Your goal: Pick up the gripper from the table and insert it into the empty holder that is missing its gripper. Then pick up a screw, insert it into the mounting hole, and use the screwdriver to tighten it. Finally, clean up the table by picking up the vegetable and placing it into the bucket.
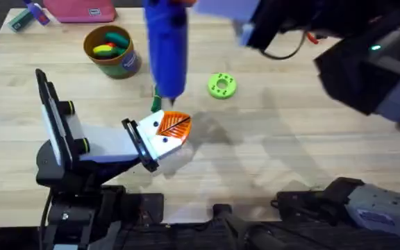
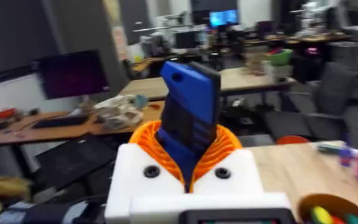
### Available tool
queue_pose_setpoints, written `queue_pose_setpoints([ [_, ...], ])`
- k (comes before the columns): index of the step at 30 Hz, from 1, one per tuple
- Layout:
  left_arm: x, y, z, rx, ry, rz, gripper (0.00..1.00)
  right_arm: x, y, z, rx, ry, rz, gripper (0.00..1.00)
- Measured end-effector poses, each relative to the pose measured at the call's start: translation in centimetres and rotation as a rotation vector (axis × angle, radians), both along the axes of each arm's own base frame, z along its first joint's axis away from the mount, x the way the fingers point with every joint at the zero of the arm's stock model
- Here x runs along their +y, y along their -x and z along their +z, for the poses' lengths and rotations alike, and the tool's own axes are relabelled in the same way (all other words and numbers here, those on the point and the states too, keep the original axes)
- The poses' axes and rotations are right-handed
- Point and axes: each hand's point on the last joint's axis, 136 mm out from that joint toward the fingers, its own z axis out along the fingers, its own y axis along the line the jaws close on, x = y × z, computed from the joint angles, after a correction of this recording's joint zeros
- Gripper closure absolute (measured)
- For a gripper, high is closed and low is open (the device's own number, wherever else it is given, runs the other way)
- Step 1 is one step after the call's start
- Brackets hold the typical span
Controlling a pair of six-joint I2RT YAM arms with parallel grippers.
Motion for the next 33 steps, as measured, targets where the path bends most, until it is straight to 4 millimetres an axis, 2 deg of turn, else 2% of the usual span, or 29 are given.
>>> queue_pose_setpoints([
  [6,0.0,0.0,0.0,0.000,0.000,0.000,0.984,1.8,3.4,-0.1,-0.043,-0.004,0.124,0.977],
  [7,0.0,0.0,0.0,0.000,0.000,0.000,0.984,2.3,4.9,-0.4,-0.075,0.006,0.180,0.977],
  [10,0.0,0.0,0.0,0.000,0.000,0.000,0.984,2.5,5.9,-0.6,-0.115,0.011,0.214,0.977],
  [15,0.0,0.0,0.0,0.000,0.000,0.000,0.984,2.7,6.1,-1.2,-0.200,0.014,0.220,0.977],
  [22,0.0,0.0,0.0,0.000,0.000,0.000,0.984,3.8,5.3,-3.2,-0.276,0.036,0.216,0.977],
  [33,0.0,0.0,0.0,0.000,0.000,0.000,0.984,4.4,6.0,-3.6,-0.354,0.020,0.226,0.977],
])
